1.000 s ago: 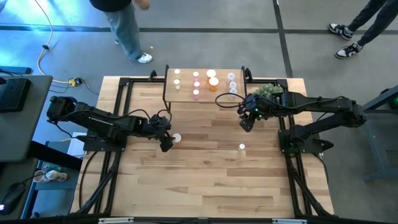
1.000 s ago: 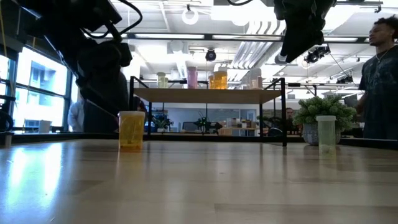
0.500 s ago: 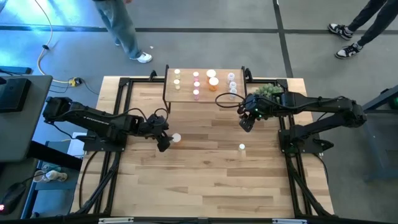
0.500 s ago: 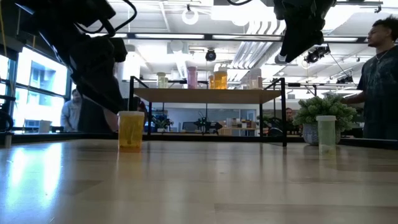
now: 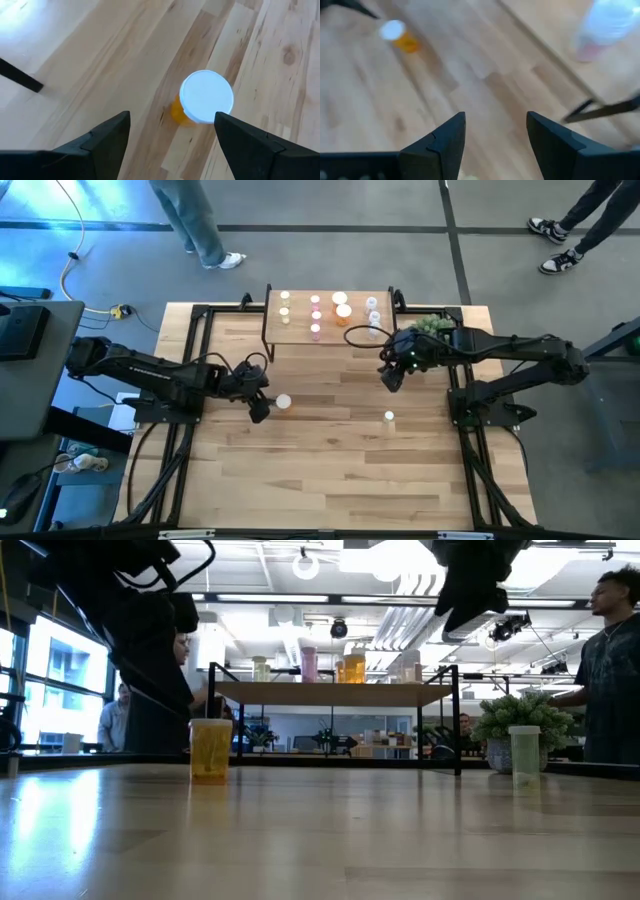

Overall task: Pick and place medicine bottles onto shelf by color
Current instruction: Put the orange pill bottle aligned with the other orange pill bottles on the shelf

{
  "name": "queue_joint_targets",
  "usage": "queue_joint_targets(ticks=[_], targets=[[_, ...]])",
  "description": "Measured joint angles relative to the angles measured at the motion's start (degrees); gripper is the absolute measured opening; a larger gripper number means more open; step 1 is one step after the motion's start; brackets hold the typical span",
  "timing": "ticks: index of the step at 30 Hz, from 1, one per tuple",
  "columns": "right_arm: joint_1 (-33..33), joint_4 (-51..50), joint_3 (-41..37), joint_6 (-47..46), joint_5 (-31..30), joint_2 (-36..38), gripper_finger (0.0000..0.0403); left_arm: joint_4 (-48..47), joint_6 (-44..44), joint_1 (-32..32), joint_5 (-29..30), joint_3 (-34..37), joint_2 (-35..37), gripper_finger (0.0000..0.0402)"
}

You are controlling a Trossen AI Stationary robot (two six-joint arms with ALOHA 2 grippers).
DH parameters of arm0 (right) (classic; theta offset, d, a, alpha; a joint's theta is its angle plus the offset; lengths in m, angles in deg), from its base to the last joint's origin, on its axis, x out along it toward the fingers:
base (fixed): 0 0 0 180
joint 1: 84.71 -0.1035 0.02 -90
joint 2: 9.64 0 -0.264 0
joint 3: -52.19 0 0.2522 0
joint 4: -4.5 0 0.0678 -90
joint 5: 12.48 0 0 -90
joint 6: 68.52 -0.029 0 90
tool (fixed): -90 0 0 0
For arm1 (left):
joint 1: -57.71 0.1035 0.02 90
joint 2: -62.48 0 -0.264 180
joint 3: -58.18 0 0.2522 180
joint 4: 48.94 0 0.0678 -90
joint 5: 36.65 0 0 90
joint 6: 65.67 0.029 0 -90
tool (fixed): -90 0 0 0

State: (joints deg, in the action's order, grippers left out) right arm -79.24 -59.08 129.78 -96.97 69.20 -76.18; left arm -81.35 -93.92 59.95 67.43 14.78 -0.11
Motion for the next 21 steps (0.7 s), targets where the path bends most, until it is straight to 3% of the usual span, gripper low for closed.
queue_joint_targets(ticks=[5, 21], targets=[[0.0, 4.4, 0.0, 4.7, 5.8, -1.7, 0.0201, -2.9, 0.9, 0.0, 0.0, -0.1, 3.4, 0.0280], [-3.5, 24.5, 0.0, 16.4, 5.6, -12.7, 0.0265, -11.4, 1.5, 0.0, 0.7, -0.1, 11.9, 0.0280]])
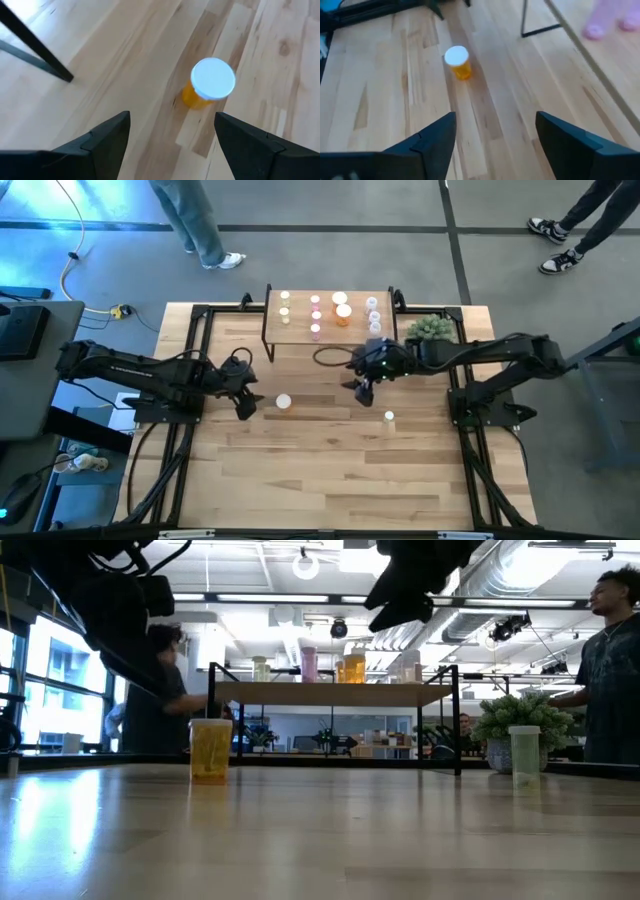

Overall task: Pick and place medicine bottles onto shelf by color
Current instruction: Put the orange pill bottle aligned with the other orange pill bottles on the shelf

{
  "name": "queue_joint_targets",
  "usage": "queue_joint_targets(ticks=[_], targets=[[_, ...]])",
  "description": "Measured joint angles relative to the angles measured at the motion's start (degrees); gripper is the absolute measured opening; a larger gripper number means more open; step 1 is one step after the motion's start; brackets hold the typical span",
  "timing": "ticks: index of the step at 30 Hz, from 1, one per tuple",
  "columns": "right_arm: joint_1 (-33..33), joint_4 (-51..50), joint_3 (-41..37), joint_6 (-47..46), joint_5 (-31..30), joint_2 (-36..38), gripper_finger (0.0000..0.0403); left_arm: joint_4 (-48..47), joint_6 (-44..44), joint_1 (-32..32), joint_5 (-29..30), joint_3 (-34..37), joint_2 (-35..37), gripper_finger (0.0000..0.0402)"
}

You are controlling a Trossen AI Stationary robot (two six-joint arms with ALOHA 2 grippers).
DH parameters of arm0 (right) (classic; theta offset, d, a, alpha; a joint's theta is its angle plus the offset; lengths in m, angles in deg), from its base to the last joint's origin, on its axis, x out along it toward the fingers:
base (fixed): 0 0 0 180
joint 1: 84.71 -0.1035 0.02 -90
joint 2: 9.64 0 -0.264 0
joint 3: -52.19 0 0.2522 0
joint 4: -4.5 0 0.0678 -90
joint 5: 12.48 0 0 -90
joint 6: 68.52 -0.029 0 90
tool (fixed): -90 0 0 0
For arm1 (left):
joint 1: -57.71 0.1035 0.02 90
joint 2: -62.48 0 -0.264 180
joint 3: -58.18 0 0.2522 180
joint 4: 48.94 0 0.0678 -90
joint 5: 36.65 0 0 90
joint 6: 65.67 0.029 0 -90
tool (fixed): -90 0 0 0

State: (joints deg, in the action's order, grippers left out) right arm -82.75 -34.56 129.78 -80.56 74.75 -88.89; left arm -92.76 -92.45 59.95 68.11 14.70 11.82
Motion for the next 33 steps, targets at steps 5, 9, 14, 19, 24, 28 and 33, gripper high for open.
queue_joint_targets(ticks=[5, 9, 14, 19, 24, 28, 33], targets=[[-2.2, 4.5, 0.0, 2.7, 0.2, -3.5, 0.0268, -1.7, -0.1, 0.0, 0.9, 0.0, 0.1, 0.0280], [-3.7, 7.7, 0.0, 3.7, 0.2, -6.2, 0.0268, -1.9, -1.5, -0.2, 0.9, 0.2, 0.1, 0.0280], [-5.3, 10.3, 0.0, 5.7, 0.2, -8.9, 0.0268, 0.4, -3.9, -1.5, 0.9, 3.4, 0.1, 0.0280], [-6.7, 14.4, 0.0, 8.2, 0.2, -12.8, 0.0268, 5.6, -6.9, -3.5, 0.9, 6.4, 0.1, 0.0280], [-7.9, 19.1, 0.0, 9.7, 0.2, -17.1, 0.0268, 8.1, -9.5, -5.9, 1.3, 7.9, -0.1, 0.0280], [-8.7, 22.9, 0.0, 11.0, 0.2, -20.3, 0.0268, 8.1, -11.0, -7.5, 3.7, 8.5, -0.2, 0.0280], [-9.2, 28.0, 0.0, 11.1, 0.2, -23.9, 0.0268, 9.0, -12.2, -9.2, 7.4, 8.6, -0.2, 0.0280]])
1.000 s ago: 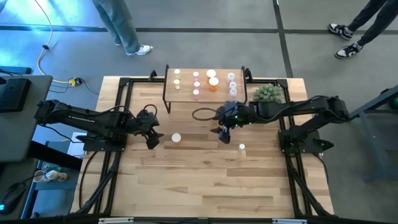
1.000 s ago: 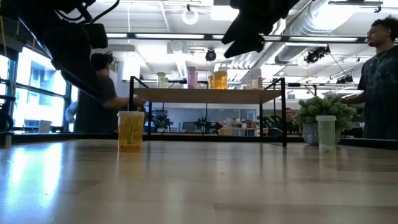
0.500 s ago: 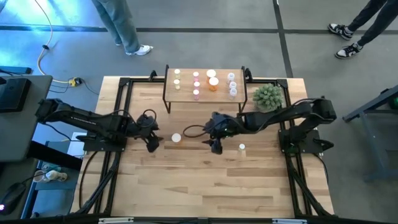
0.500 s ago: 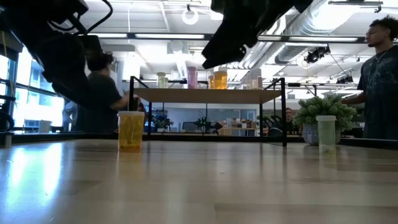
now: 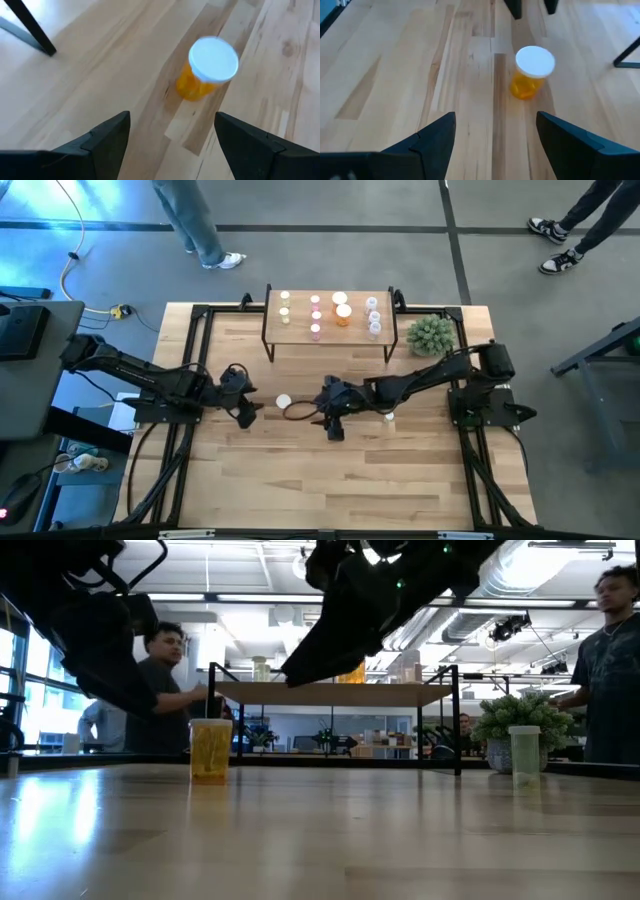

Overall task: Pick and place medicine bottles onto shelf by color
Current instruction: Put the orange pill bottle aligned with the other orange pill bottles on the shelf

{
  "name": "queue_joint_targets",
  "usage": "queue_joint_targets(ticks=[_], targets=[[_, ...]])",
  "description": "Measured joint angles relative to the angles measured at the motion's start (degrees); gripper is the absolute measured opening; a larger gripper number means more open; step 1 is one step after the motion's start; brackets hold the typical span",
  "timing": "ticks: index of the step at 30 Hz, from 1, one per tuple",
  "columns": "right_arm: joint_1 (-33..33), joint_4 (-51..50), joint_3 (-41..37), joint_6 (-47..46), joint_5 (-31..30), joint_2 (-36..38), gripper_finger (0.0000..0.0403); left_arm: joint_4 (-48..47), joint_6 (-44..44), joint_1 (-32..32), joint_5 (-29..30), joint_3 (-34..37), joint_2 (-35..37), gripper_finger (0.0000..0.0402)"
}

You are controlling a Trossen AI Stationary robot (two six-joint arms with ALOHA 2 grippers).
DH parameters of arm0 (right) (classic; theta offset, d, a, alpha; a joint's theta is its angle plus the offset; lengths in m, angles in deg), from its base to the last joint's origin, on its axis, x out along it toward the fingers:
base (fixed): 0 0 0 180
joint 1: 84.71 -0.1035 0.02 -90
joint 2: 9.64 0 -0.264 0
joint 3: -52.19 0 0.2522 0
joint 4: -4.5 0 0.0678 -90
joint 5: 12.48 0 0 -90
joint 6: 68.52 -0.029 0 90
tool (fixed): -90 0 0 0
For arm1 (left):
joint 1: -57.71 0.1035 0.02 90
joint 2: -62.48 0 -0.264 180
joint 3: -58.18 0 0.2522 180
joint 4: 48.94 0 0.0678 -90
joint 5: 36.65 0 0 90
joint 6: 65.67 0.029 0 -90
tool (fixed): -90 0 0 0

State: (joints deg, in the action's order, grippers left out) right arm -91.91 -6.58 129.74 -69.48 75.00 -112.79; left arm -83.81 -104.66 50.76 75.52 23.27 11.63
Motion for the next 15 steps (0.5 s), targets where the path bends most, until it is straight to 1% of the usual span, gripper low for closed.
queue_joint_targets(ticks=[2, 9, 15], targets=[[0.0, 2.6, 0.0, 0.9, 0.0, -1.3, 0.0268, 0.9, 0.1, -0.4, 1.1, 0.0, 0.0, 0.0280], [-0.1, 10.5, 0.0, 1.4, 0.1, -5.9, 0.0268, 1.1, 0.1, -0.4, 1.2, 0.0, 0.0, 0.0280], [-0.1, 14.1, 0.0, 2.8, 0.2, -8.7, 0.0268, 1.7, 0.0, -0.4, 1.1, 0.0, 0.0, 0.0280]])
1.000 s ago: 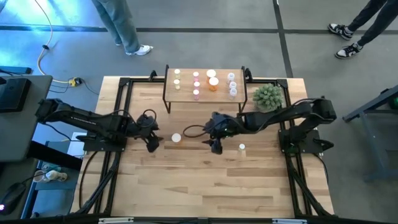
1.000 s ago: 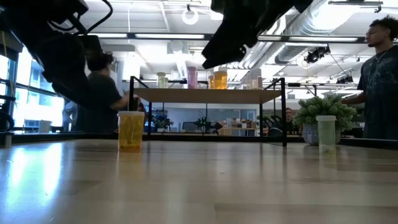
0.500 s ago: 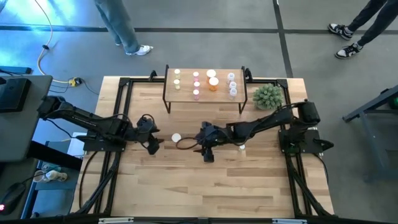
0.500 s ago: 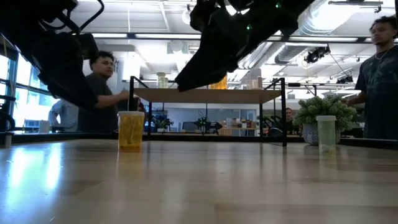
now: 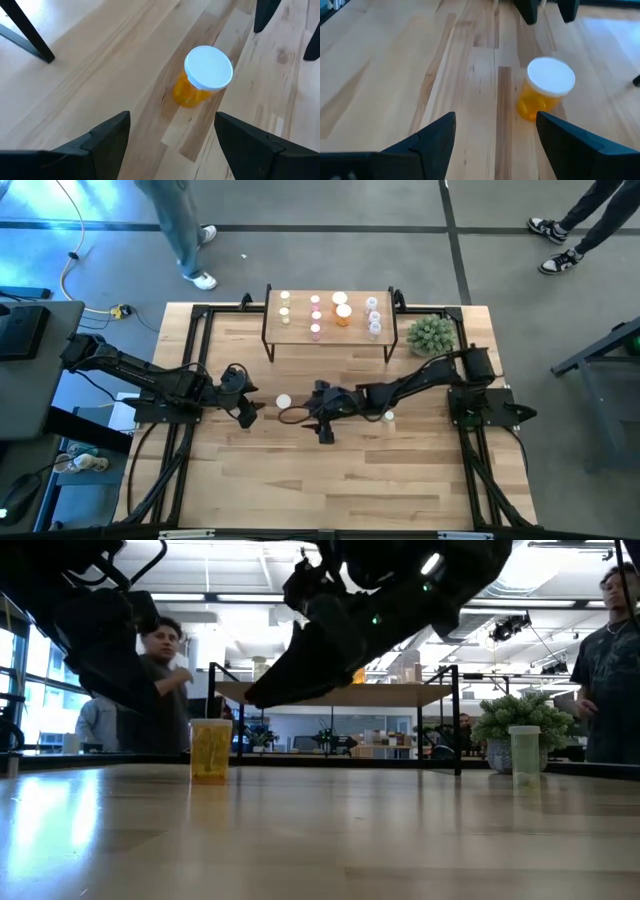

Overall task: Pick and place medicine bottles onto shelf by color
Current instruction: Put the orange pill bottle aligned with the other orange pill bottles on the shelf

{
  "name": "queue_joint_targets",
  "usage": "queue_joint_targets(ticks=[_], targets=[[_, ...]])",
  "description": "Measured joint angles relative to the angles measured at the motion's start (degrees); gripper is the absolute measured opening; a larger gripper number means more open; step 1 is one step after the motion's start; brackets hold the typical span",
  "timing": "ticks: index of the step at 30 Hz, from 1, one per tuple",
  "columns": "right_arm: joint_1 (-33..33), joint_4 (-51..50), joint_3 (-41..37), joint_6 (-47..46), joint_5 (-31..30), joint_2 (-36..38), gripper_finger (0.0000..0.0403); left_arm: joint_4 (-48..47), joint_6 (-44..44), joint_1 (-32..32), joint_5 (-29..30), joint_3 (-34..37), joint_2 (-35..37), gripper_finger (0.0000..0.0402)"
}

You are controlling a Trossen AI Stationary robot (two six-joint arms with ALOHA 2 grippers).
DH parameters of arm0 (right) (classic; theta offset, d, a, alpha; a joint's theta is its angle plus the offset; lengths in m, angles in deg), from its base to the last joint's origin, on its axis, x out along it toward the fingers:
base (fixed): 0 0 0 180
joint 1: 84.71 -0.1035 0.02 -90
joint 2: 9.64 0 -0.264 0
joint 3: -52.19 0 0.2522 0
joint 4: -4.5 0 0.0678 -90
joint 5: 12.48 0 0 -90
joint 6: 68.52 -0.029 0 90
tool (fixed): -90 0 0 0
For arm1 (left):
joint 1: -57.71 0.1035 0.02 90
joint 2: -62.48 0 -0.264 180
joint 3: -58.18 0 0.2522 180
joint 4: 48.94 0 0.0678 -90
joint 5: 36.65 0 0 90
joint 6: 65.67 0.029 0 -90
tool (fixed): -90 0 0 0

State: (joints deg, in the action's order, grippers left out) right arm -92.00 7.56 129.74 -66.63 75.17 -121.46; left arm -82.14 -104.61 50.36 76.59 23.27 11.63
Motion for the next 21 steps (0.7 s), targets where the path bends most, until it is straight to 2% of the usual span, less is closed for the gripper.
queue_joint_targets(ticks=[5, 10, 15, 21], targets=[[0.0, 4.0, 0.0, 1.2, -0.3, -2.8, 0.0268, 0.0, 0.0, 0.0, 0.2, 0.0, 0.0, 0.0280], [0.5, 9.2, 0.0, 1.1, -3.9, -5.5, 0.0268, 0.0, 0.0, 0.0, 0.5, 0.0, 0.0, 0.0280], [1.5, 15.6, 0.0, 1.1, -4.9, -8.6, 0.0268, 0.1, 0.0, 0.0, 0.6, 0.0, 0.0, 0.0280], [3.1, 19.2, 0.0, -1.1, -6.4, -11.7, 0.0268, 0.2, -3.0, 0.2, 1.5, 0.0, -0.3, 0.0280]])
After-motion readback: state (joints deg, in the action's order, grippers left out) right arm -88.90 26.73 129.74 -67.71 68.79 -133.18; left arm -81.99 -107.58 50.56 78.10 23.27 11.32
